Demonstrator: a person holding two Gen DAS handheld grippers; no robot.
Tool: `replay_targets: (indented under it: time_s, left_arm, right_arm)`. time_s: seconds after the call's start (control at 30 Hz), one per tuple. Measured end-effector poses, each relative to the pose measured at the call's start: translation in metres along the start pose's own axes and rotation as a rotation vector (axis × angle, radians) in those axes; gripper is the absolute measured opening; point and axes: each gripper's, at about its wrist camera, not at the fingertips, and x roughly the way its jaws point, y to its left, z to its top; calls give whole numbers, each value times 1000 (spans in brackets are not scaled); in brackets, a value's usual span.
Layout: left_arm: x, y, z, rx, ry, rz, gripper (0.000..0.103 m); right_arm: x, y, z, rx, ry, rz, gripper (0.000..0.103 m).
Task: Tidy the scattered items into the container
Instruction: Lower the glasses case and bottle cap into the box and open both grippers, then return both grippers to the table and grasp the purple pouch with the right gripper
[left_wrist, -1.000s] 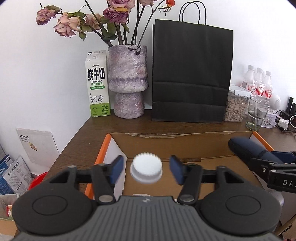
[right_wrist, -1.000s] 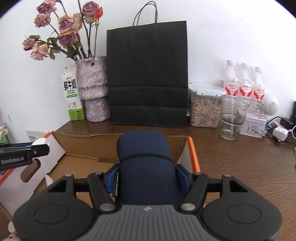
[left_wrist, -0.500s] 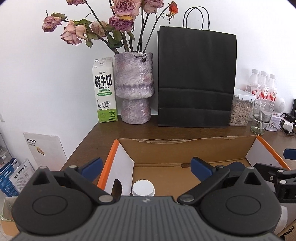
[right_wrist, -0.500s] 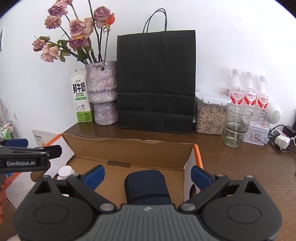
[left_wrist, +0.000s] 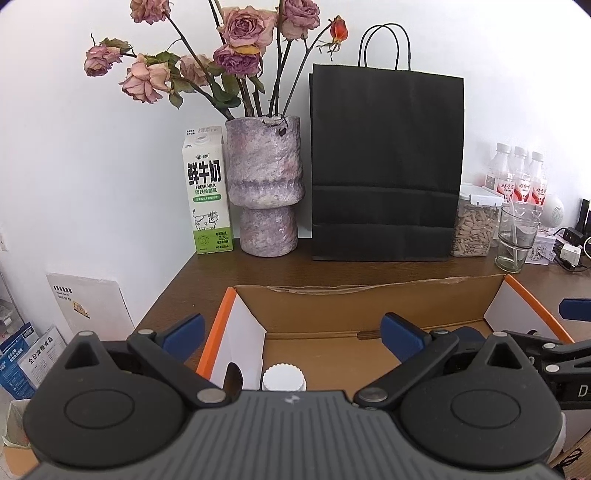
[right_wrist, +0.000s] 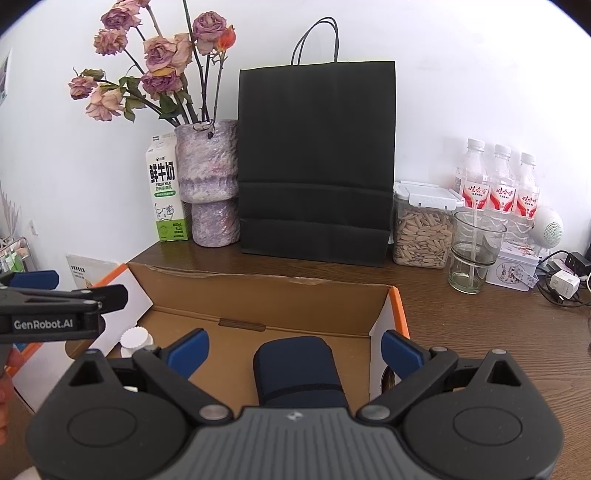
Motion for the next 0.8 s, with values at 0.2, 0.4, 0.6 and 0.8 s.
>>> replay_targets:
  time_s: [0.2,0.4,0.6,0.8]
  left_arm:
    - [-24,0,5,-7,-60,-18,103]
    - [-56,0,4,-2,-113,-49,103]
    - [-85,-2,-4,32,-147,-71,103]
    - [-115,7,-13,53,-173,-70,103]
  right_arm:
    - [-15,5,3,-13,-22,0,100]
    - [-49,9,4,-33,-79,16,101]
    - [-78,15,2,-66,-126,29,103]
    - [-105,21,-10,-106,-142,35,103]
